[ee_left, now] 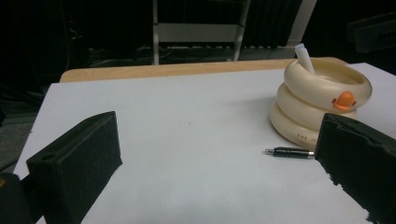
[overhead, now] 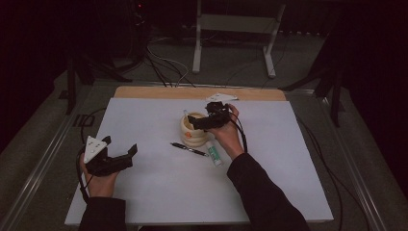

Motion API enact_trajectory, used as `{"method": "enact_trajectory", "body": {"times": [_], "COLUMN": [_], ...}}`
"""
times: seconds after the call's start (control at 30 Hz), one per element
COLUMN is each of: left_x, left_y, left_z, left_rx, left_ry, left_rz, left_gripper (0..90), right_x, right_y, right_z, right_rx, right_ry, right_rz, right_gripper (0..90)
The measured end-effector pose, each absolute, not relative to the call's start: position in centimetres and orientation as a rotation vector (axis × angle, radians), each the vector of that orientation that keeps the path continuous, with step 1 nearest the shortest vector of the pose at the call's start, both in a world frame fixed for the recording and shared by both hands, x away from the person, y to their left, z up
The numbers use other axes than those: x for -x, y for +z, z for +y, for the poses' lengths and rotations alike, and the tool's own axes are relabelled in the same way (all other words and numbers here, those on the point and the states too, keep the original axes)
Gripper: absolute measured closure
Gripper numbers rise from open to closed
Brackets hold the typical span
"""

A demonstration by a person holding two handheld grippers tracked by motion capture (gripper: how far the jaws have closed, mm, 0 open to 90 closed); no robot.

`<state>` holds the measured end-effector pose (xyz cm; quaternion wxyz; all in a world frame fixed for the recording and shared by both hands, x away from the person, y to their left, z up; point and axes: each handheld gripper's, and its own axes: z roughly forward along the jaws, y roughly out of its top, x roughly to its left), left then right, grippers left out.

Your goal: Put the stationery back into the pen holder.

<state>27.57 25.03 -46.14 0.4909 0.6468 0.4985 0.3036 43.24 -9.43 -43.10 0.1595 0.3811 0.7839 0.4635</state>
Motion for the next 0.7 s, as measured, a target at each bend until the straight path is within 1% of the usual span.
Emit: {"method": "enact_trajectory", "body": {"times": [0.7], "left_x": [-27.4], "left_y": [-46.0], "left_z": [25.2], "left_rx": [-1.552], "left_ry": [0.742], "left_rz": [1.211], "left_gripper": [0.7], "right_x": [-41.7], "right_y": [-41.8], "right_z": [-10.2], "right_rx": [-1.121], "right_ry": [1.148], "right_rz": [2.385], "right_gripper": [0.0]}}
